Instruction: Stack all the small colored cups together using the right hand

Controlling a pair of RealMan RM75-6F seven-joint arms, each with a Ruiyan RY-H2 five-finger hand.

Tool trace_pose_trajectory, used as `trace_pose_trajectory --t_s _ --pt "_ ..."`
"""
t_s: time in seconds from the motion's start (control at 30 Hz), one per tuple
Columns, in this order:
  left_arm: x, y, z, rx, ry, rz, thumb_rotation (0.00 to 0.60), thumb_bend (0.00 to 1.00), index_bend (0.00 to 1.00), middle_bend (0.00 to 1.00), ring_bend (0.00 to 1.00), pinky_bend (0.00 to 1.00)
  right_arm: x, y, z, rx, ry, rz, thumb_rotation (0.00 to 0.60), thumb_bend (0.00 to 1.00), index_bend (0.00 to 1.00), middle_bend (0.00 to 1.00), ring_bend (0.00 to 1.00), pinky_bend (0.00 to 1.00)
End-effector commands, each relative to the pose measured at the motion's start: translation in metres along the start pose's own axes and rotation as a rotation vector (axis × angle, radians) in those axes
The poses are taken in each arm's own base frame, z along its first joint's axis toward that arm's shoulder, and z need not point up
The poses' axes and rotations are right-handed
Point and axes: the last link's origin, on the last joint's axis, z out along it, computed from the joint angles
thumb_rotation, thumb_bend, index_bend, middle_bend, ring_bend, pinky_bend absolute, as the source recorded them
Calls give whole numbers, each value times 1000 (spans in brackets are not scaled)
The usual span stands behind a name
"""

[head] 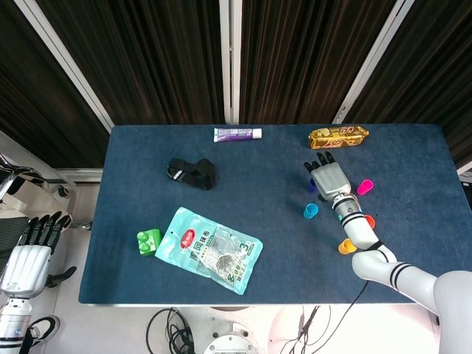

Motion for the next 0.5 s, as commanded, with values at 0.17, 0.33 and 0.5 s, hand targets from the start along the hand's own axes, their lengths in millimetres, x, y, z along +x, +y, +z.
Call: trace_pose_trajectory --t_s 0.17,0.33,0.5 --pt "0 1 1 -4 1 0 600 62 36 0 0 0 -6 -2 2 -6 11 3 600 148 261 306 0 0" --pt "-1 0 2 6 -3 5 600 63 36 0 0 0 -6 -5 4 -5 29 -1 600 158 281 347 12 0" --pt "0 0 2 7 -1 3 600 63 36 0 0 0 -8 -7 5 -3 41 -3 600 166 349 385 40 0"
